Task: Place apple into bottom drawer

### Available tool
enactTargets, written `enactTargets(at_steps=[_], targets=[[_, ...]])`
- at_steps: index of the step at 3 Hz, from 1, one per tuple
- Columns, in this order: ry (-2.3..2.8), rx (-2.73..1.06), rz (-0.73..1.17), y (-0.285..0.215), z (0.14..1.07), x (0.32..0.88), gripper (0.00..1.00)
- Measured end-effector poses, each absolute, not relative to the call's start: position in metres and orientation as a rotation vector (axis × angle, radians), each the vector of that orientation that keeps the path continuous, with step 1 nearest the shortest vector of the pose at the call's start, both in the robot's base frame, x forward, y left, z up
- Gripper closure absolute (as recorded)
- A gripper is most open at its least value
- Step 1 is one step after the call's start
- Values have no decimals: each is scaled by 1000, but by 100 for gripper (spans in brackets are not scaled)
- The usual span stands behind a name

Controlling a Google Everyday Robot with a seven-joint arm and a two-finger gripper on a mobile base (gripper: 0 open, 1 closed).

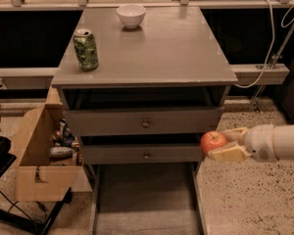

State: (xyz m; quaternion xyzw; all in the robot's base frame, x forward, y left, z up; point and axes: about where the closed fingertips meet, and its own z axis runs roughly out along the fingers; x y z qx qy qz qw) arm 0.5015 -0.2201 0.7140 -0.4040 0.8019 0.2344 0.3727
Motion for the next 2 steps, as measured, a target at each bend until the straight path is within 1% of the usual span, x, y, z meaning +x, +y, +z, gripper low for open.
enactTargets(at_steps=[1,2], targets=[[2065,-970,652,-214,649,504,100],[2026,-903,650,-210,593,529,100]])
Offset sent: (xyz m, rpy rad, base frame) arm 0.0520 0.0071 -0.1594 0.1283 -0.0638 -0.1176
